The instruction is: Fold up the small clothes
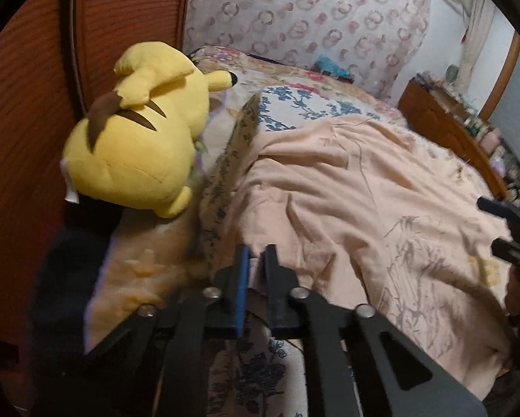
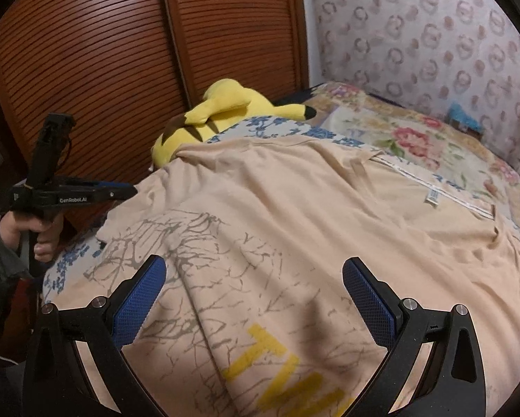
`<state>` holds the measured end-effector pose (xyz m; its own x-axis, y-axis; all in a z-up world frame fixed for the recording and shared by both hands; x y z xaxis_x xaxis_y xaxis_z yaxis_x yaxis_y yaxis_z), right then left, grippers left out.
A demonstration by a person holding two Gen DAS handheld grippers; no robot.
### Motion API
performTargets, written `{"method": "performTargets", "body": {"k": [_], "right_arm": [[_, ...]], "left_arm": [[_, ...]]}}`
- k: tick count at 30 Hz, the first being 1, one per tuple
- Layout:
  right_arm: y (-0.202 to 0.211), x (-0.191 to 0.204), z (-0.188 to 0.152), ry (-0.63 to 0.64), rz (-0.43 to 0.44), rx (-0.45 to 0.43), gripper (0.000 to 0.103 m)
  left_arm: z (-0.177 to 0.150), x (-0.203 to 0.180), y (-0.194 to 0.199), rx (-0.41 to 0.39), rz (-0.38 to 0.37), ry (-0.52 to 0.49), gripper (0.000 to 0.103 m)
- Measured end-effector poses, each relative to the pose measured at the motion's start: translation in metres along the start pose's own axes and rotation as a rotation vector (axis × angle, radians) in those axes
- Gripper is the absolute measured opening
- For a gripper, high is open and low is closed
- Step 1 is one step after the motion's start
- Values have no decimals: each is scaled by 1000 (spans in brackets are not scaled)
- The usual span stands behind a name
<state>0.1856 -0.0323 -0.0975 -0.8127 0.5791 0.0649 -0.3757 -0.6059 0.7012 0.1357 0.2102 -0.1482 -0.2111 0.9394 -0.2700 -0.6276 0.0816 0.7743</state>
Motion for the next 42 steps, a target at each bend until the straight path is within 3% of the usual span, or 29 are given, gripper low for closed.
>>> {"method": "performTargets", "body": {"k": [8,13,21,25,29,32,34,37,39,42], "right_arm": [[7,-28,1,-42,-2,-9,103],[22,-51,-1,-76,-36,-38,103],[54,-87,-17,-147,-115,-70,103],[67,-99,-28,-179,-148,-74,103],[70,-104,-34,-189,-164,-66,103],[67,-101,-33,-182,-155,-61,99],[63,-96,-30,-171,-133,-60,94],[51,-83,-20,-134,-96,-53,87],[40,-71,-12,-92,-72,-43,83],[25,-52,0,-25,-39,-29,78]], "left_arm": [[21,-22,24,-47,-9,-47,0],[42,-71,38,-83,-73,-136,0],[64,-170,28,-73,-199,-309,0],[65,-197,14,-54,-195,-355,1],[67,-193,12,-54,-191,-343,13],[67,-179,17,-73,-164,-314,26],[67,-166,21,-84,-145,-296,29],[68,-141,25,-102,-104,-262,42],[66,-121,27,-108,-75,-238,57],[60,-97,27,-103,-43,-206,58]]}}
Point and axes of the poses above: each gripper's, at about its wrist camera, not at the fingertips, and y roughly against the way its jaws point, x to its left, z to its top, the point moved 6 cm from there along -y, roughly the way its jaws point, and after that the axes turned 6 degrees about y, right-handed, at the moved point
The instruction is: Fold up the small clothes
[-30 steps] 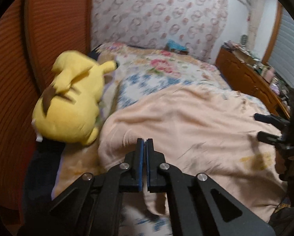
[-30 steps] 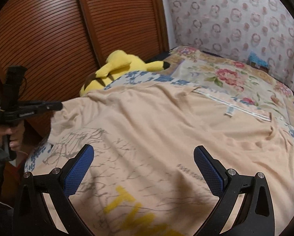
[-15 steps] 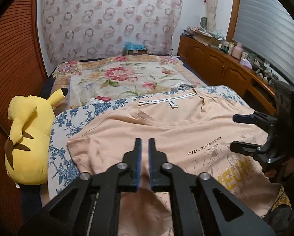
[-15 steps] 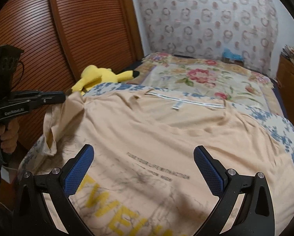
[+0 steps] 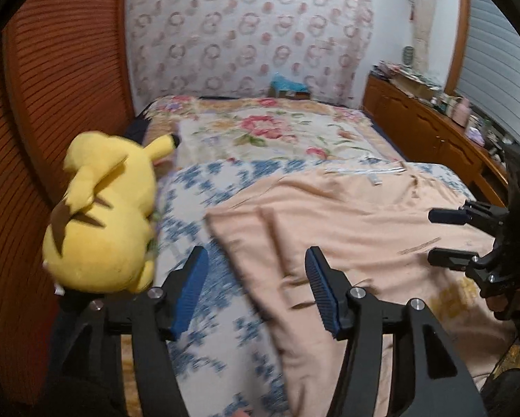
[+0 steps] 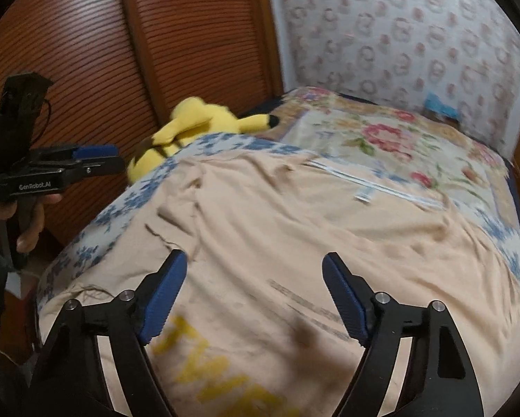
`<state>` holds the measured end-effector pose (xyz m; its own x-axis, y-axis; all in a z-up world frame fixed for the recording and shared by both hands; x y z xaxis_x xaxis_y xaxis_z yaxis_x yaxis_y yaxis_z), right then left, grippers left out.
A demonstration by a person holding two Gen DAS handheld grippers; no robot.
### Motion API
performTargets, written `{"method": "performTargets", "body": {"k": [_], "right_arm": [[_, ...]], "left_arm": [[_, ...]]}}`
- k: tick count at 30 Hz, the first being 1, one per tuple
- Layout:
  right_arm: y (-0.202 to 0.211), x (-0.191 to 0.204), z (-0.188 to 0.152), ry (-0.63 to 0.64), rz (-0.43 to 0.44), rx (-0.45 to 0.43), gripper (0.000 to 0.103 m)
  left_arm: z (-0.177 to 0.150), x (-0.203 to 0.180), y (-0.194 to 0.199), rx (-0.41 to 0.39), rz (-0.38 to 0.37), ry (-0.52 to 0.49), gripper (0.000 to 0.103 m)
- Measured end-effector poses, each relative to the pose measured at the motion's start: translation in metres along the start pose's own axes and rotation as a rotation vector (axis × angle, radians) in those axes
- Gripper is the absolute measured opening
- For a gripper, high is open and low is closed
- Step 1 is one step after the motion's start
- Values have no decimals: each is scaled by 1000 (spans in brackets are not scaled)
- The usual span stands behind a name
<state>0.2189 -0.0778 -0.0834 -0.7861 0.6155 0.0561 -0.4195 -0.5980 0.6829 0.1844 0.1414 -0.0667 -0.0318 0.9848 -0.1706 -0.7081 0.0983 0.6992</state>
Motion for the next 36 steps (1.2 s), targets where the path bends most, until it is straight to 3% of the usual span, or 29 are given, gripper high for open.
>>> {"method": "performTargets", "body": {"k": [4,12,18,25,29,32,36], "right_arm": [[-21,23,14,64,59,12,70],[-67,70,32,176,194,57,45],[-101,94,31,240,241,121,39],[-120,101,24,317,195,164,36],[-121,94,24,329,155,165,9],[-115,85,29,292,165,143,3],[-100,64,43,222,140,82,2]], "left_arm": [[-14,20,-3,10,45,23,61],[-32,40,-6,24,64,79,65],[-38,50,-9,31,75,86,66],[-39,52,-10,33,68,90,66],[-42,47,-13,44,52,84,66],[-41,42,-15,44,47,77,66],[-39,36,-16,44,41,70,66]]}}
Point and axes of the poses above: each gripper's, at about its wrist camera, not at the fingertips, and y roughly against the way its jaws point, x to its left, z to its top, the point moved 6 cm from there along -y, roughly the way its jaws point, and after that the axes turned 6 degrees about y, right-handed, at the moved point
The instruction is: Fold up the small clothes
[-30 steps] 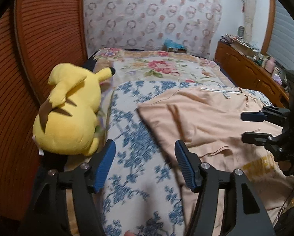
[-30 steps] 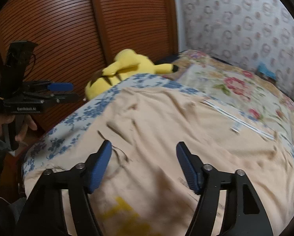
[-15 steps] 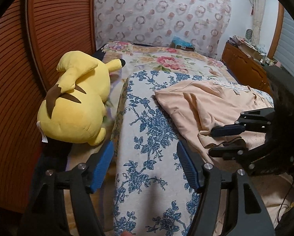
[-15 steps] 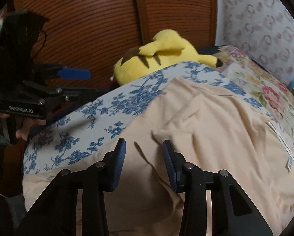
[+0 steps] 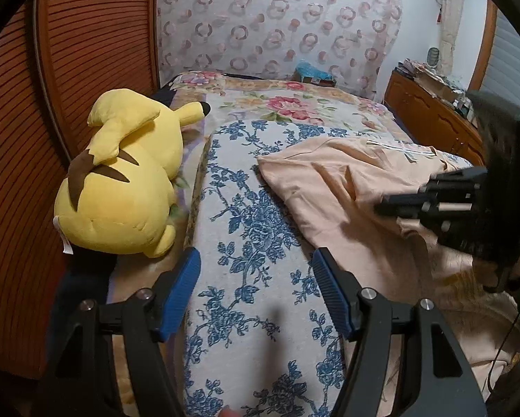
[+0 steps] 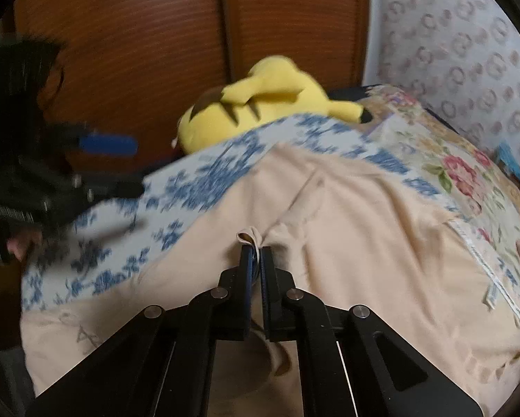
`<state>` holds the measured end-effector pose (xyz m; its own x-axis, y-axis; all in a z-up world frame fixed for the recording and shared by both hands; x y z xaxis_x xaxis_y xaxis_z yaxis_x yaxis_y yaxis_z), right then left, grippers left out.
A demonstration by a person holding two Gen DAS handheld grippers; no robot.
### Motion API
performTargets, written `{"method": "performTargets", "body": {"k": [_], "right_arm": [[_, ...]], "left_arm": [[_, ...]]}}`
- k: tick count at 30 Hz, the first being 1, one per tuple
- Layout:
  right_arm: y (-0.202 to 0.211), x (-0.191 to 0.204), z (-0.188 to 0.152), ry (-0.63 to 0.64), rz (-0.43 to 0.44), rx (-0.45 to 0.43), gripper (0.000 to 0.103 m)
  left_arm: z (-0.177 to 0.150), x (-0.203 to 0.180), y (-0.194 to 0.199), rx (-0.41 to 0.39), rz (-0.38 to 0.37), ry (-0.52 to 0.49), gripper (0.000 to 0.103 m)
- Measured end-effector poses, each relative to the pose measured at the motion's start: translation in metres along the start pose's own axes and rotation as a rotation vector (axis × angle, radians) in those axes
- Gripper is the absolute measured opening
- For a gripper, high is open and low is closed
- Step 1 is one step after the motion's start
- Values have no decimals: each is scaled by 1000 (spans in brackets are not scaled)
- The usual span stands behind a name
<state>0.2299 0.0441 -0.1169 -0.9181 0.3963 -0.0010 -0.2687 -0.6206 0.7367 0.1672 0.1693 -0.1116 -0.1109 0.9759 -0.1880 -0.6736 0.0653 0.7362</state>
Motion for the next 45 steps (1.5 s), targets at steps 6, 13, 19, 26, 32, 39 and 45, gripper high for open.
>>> {"method": "performTargets", "body": {"k": [6,13,19,26,32,39,45], "right_arm": [[18,-28,1,-57,-57,-34,2],[27,-66,-14,-169,-185,-16,2],[52,-79,-28,-216,-233,-36,18],[109,-89,-58,-257,-278,-71,42],[167,-105,-110,-314,-366,-71,42],[238,-141,-211,-492,-556,-22,42],[288,-166,-289,-636,-678,22,42]], "left_arm": [[2,-6,-1,-4,-14,-6,66],[3,-17,-3,-2,-27,-20,66],[3,-31,-6,3,-46,-47,66],[6,-60,-19,20,-82,-99,66],[9,-94,-35,45,-111,-177,66],[6,-120,-58,95,-118,-235,66],[4,-130,-69,117,-113,-250,66]]}}
Point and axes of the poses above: each gripper's, at about its wrist camera, not at the fingertips, and y roughly against the way its jaws point, x to its left, z to its top, the point moved 6 cm from there along -y, roughly the way its jaws point, and after that the axes turned 6 degrees about y, right-handed, at the moved point
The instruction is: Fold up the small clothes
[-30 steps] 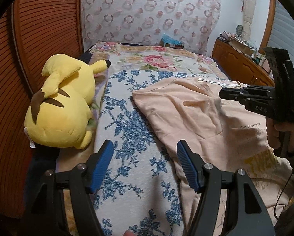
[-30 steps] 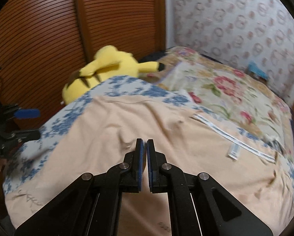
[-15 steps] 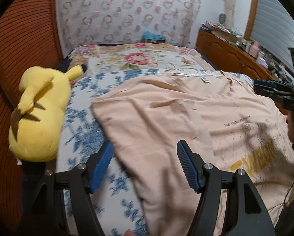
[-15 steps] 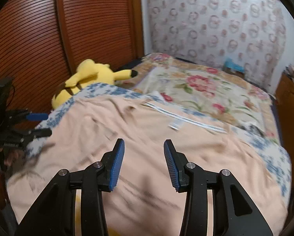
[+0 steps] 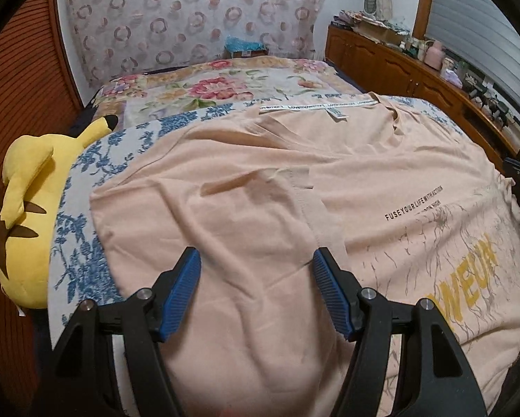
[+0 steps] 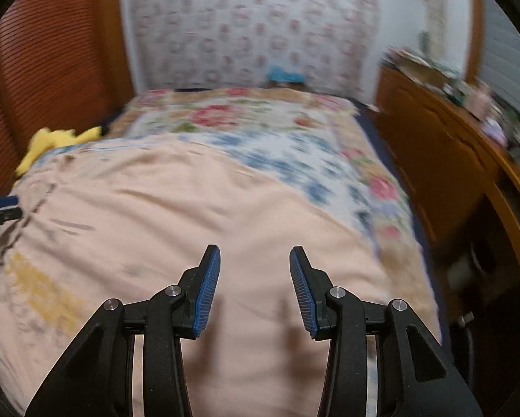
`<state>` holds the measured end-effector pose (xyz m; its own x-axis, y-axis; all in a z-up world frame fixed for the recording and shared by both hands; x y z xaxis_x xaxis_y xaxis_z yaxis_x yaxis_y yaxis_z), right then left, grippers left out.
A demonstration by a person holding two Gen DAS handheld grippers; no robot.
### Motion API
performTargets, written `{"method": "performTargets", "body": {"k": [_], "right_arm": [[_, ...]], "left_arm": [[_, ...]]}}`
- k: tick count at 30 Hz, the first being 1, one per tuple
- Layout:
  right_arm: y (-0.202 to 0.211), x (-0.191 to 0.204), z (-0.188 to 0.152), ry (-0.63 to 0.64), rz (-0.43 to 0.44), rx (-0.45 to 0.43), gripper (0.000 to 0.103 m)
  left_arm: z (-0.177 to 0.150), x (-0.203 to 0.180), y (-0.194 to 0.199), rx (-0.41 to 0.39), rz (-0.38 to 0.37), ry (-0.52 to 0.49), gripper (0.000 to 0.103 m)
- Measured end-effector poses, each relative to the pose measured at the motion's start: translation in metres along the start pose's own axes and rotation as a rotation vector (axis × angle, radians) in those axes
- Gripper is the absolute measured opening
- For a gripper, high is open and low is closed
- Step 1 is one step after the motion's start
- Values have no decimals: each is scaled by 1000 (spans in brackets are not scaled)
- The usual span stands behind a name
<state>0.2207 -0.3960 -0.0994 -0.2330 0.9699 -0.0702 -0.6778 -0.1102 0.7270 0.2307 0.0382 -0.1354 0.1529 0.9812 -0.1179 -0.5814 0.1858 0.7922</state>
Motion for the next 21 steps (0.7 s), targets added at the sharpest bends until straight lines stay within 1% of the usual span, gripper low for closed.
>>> {"method": "performTargets", "body": {"k": [2,4,8,10,11,12,13,15,16,18,21], "right_arm": [[3,-20,-11,-30,-29,13,42],[5,-31,-19,-54,-41,21,42],[5,-43,-32,-79,-50,43,42],[5,-45,-36,-82,-55,52,42],[6,-47,-39,-86,-58,56,42],[7,-49,-42,-93,-60,60,42],[7,-51,-44,-102,-62,64,42],[8,-56,-51,-122,-65,73,42],[9,-58,-54,-128,-68,77,42],[10,-61,-60,-148,-66,88,42],[11,-64,-66,-175,-46,88,42]], "left_arm": [[-1,-2,-3,8,4,-5,66],[-2,-4,-5,8,8,-8,66],[-1,-4,-6,-1,5,-5,68],[-2,-5,-6,-11,-1,-11,72],[-2,-7,-7,-15,-4,-16,77],[-3,-9,-8,-14,-8,-21,81],[-3,-10,-8,-11,-7,-28,82],[-4,-13,-10,-5,-5,-38,89],[-4,-15,-11,-3,-1,-45,90],[-4,-17,-13,4,-3,-51,96],[-4,-18,-14,9,2,-59,99]]}}
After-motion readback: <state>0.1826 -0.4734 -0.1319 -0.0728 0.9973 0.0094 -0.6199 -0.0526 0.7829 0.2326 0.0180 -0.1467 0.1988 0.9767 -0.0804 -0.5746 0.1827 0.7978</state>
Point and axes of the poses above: each gripper's, at about its wrist camera, not at the fingertips, and y roughly against the way its jaws point, x to its left, z to its top, the point moved 6 cm from there along -y, roughly the way its jaws point, and after that the axes turned 6 degrees about y, right-handed, at the moved point
